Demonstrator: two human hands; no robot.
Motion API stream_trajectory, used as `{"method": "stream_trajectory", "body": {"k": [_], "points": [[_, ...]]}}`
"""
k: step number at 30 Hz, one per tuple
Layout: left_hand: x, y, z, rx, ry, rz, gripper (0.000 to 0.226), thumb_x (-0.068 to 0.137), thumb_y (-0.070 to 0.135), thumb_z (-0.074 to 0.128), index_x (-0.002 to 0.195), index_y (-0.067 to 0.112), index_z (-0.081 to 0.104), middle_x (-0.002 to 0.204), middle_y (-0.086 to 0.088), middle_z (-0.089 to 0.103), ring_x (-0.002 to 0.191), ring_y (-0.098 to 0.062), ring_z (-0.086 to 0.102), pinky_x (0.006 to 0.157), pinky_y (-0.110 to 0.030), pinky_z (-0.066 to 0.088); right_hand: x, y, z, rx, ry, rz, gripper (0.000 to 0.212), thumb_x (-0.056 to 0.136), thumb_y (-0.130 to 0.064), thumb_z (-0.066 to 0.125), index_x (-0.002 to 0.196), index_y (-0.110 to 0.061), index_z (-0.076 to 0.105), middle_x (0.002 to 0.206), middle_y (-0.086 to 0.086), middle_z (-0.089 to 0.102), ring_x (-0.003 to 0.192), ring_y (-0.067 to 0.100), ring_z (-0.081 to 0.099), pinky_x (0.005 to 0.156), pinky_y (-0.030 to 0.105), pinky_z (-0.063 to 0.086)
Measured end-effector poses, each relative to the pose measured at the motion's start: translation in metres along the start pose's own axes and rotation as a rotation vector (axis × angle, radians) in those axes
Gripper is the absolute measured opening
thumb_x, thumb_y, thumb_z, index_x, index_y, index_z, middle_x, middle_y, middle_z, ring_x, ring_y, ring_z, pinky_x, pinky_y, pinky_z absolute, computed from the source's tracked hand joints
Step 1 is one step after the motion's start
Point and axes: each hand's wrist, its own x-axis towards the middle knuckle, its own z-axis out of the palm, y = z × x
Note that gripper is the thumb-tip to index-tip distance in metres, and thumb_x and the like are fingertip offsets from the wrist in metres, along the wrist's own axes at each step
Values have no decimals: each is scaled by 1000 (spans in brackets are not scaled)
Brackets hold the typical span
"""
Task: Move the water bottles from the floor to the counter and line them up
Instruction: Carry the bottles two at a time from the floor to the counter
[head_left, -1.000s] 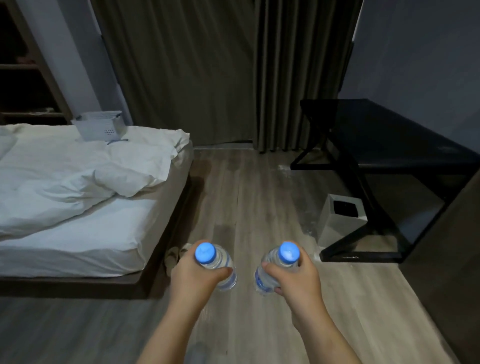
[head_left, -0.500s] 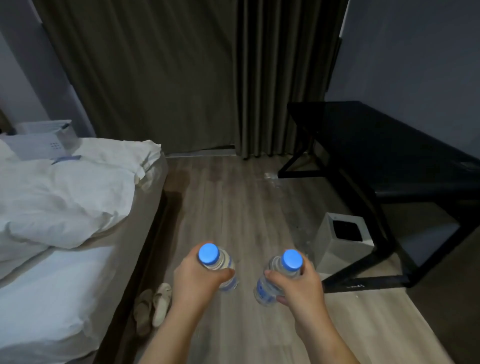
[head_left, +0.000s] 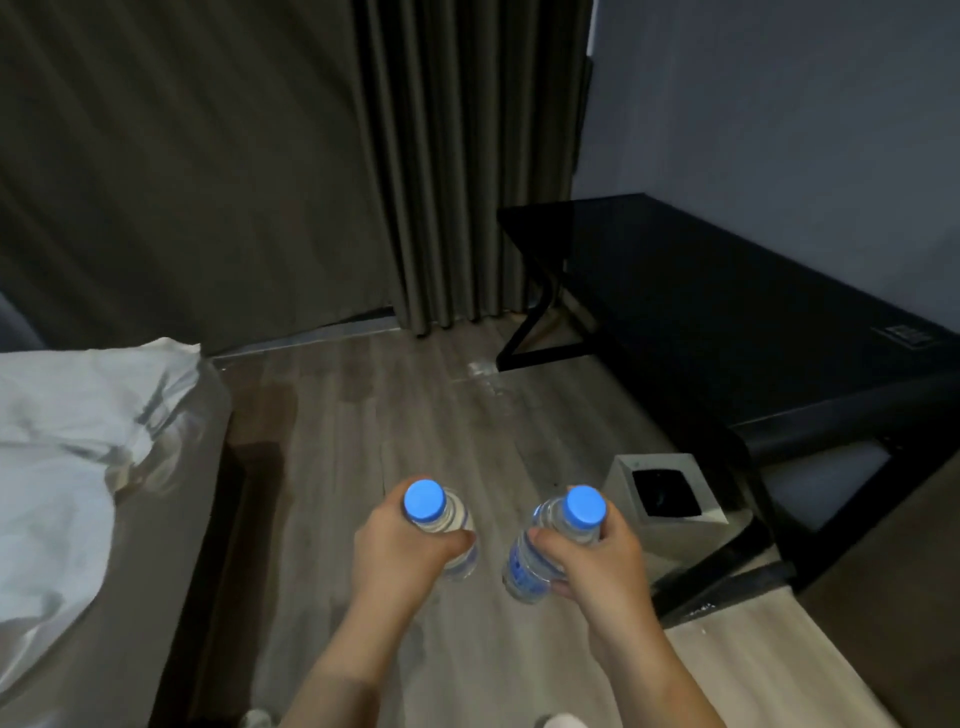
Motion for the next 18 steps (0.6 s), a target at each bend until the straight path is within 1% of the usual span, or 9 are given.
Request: {"method": "stream_trajectory", "body": {"k": [3, 5, 7, 9, 11, 14, 15, 18], "points": [[44, 21, 37, -16, -13, 20, 50, 59, 11, 84, 100, 29, 61, 92, 3, 66, 92, -20, 62, 82, -25, 46, 58, -14, -6, 5, -1, -1, 37, 63, -7, 80, 84, -31, 61, 84, -4, 69, 87, 24, 68, 85, 47, 56], [73, 39, 62, -38, -19, 25, 50, 60, 9, 84, 97, 30, 59, 92, 3, 66, 91, -20, 62, 82, -25, 45, 99, -27, -13, -8, -5, -21, 36, 62, -8, 80, 82, -31, 61, 79, -6, 67, 79, 21, 66, 77, 40, 54], [100, 57, 85, -46, -30, 28, 50, 60, 8, 83, 95, 32, 57, 90, 4, 66, 89, -18, 62, 79, -24, 42, 138, -43, -19, -30, -18, -52, 37, 65, -1, 77, 77, -31, 60, 73, -8, 64, 69, 14, 61, 72, 38, 52], [127, 73, 104, -61, -30, 21, 50, 60, 9, 84, 96, 31, 57, 88, 4, 66, 87, -17, 62, 78, -23, 41, 172, -60, -24, -52, -22, -73, 38, 66, 3, 75, 73, -31, 59, 70, -9, 63, 66, 11, 60, 74, 40, 54], [155, 87, 121, -67, -29, 9, 50, 59, 11, 86, 97, 30, 59, 88, 3, 67, 87, -17, 62, 78, -23, 42, 204, -73, -27, -53, -13, -83, 38, 66, 3, 75, 73, -32, 62, 68, -10, 63, 67, 12, 61, 76, 43, 55], [194, 106, 144, -63, -29, -8, 49, 60, 14, 85, 95, 32, 58, 90, 2, 67, 89, -17, 62, 79, -23, 42, 246, -87, -30, -70, 0, -96, 48, 66, 0, 76, 73, -46, 64, 67, -11, 66, 72, 14, 65, 77, 44, 56], [206, 112, 150, -63, -26, -10, 47, 60, 15, 85, 96, 32, 59, 90, 2, 67, 89, -17, 62, 78, -23, 42, 259, -91, -30, -66, -8, -94, 48, 67, 0, 76, 74, -47, 64, 68, -11, 67, 73, 15, 65, 78, 45, 56], [246, 129, 165, -81, -18, -5, 42, 62, 15, 82, 97, 29, 63, 88, 2, 68, 88, -18, 62, 76, -25, 44, 296, -103, -25, -52, 3, -83, 41, 68, 1, 75, 73, -38, 64, 70, -10, 67, 77, 16, 67, 83, 49, 57]]}}
